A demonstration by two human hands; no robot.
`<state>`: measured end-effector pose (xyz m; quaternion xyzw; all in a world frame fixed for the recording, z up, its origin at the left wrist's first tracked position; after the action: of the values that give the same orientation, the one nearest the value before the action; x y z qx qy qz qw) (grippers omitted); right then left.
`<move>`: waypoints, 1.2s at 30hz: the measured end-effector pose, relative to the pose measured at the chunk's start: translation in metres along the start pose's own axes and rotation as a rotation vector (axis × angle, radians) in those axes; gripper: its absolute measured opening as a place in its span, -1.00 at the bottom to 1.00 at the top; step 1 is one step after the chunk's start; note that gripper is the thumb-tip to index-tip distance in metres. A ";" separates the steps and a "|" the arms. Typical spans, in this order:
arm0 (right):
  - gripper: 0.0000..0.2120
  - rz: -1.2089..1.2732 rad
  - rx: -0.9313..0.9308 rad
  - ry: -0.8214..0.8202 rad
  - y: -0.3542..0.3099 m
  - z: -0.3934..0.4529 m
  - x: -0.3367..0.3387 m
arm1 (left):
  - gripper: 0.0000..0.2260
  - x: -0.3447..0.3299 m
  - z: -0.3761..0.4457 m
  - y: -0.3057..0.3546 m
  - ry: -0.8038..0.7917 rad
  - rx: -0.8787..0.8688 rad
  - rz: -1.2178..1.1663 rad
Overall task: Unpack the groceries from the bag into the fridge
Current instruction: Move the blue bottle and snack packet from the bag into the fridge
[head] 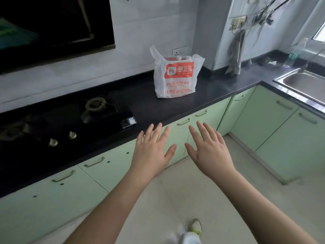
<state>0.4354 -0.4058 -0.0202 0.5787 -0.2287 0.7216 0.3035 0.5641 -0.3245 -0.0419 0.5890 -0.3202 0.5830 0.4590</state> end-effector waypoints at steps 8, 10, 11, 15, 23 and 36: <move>-0.43 0.025 -0.040 0.024 0.078 0.079 -0.017 | -0.31 -0.014 0.107 0.036 -0.021 -0.017 0.036; -0.43 0.024 -0.035 0.016 0.096 0.099 -0.021 | -0.29 -0.013 0.132 0.044 -0.017 -0.017 0.042; -0.43 0.028 -0.033 0.014 0.104 0.109 -0.023 | -0.30 -0.011 0.143 0.046 -0.010 -0.009 0.041; -0.43 0.029 -0.006 0.015 0.124 0.145 -0.029 | -0.31 -0.016 0.176 0.044 -0.012 0.029 0.061; -0.47 0.069 0.042 -0.021 0.136 0.200 -0.056 | -0.32 -0.008 0.241 0.009 0.053 0.104 0.029; -0.43 0.020 0.067 -0.061 0.119 0.350 -0.087 | -0.40 -0.041 0.373 -0.045 -0.021 0.054 -0.024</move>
<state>0.6080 -0.7442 -0.0235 0.6080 -0.2195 0.7138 0.2695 0.7468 -0.6550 -0.0520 0.6111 -0.3023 0.5795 0.4465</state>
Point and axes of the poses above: each hand's wrist, its own z-axis towards the middle knuckle, its own x-axis out of the back of the hand, y = z × x, the point moved 10 cm from there along z, towards the middle knuckle, and after that the axes turned 4 degrees about -z, right-handed, at the moved point
